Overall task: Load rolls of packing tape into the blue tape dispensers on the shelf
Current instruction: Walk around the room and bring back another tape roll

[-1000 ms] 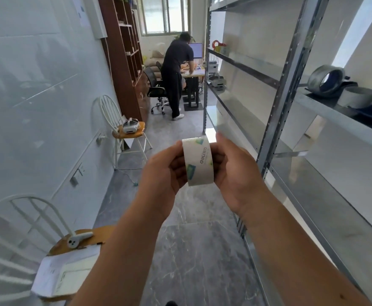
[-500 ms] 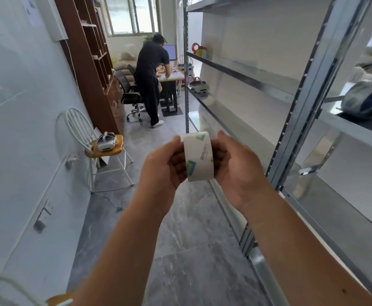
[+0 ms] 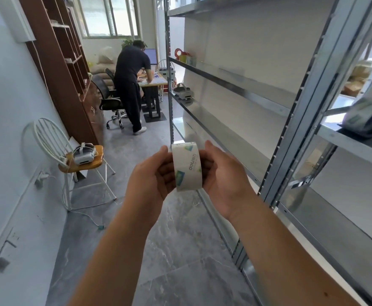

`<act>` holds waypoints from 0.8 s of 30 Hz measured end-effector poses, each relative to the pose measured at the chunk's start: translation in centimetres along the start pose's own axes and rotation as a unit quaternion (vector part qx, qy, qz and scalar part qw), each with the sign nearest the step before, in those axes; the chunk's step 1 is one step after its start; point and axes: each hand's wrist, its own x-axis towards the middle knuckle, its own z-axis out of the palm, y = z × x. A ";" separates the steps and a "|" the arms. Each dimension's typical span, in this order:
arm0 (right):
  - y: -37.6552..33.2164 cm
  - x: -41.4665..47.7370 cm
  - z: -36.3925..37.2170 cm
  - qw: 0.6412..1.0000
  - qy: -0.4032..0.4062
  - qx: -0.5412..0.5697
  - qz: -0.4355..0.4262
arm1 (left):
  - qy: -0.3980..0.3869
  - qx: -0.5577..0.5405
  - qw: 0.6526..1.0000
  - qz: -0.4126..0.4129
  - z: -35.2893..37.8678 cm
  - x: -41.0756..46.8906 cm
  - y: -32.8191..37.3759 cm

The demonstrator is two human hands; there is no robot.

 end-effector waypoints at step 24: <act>-5.5 11.9 -14.6 0.991 0.099 0.051 -0.076 | -0.084 0.024 0.996 -0.022 15.0 15.0 -3.9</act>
